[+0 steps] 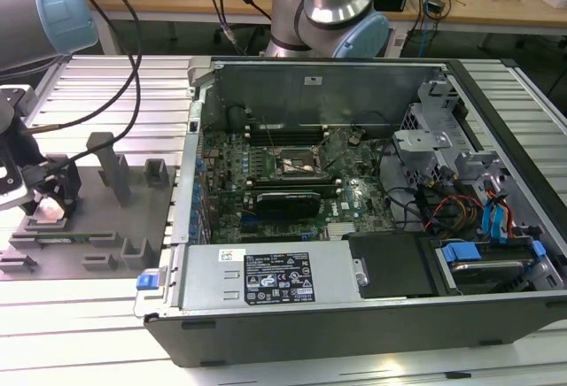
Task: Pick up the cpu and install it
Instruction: 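Pick up the cpu and move it towards the insertion slot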
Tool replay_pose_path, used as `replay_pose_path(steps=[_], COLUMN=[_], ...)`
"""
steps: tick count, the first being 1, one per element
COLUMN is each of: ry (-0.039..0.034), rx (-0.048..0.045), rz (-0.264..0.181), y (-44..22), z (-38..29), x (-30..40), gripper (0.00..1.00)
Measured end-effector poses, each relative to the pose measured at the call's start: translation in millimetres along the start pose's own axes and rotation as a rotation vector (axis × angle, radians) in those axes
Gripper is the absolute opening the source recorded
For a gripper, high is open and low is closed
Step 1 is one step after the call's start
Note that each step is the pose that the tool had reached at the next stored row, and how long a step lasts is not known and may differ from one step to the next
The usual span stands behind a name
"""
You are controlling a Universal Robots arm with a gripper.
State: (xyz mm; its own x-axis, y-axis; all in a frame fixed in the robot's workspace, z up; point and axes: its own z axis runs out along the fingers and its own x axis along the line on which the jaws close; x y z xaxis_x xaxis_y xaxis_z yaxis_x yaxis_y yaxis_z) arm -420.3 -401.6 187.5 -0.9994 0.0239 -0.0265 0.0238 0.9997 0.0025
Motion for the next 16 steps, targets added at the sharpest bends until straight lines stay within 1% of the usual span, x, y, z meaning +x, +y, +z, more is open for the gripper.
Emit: replay_pose_path(steps=[7, 8, 9, 13, 16], ry=[-0.0002, -0.0001, -0.0001, -0.0002, -0.0003], rx=[-0.0002, 0.0, 0.0, 0.0007, 0.0021], rz=[0.0, 0.0, 0.0, 0.0, 0.0], y=[0.0, 0.1, 0.2, 0.4, 1.1], z=[-1.6, -8.1, -12.9, -21.3, -29.2], x=[-0.2, -0.4, -0.6, -0.9, -1.1], gripper=[0.64, 0.55, 0.55, 0.55, 0.55])
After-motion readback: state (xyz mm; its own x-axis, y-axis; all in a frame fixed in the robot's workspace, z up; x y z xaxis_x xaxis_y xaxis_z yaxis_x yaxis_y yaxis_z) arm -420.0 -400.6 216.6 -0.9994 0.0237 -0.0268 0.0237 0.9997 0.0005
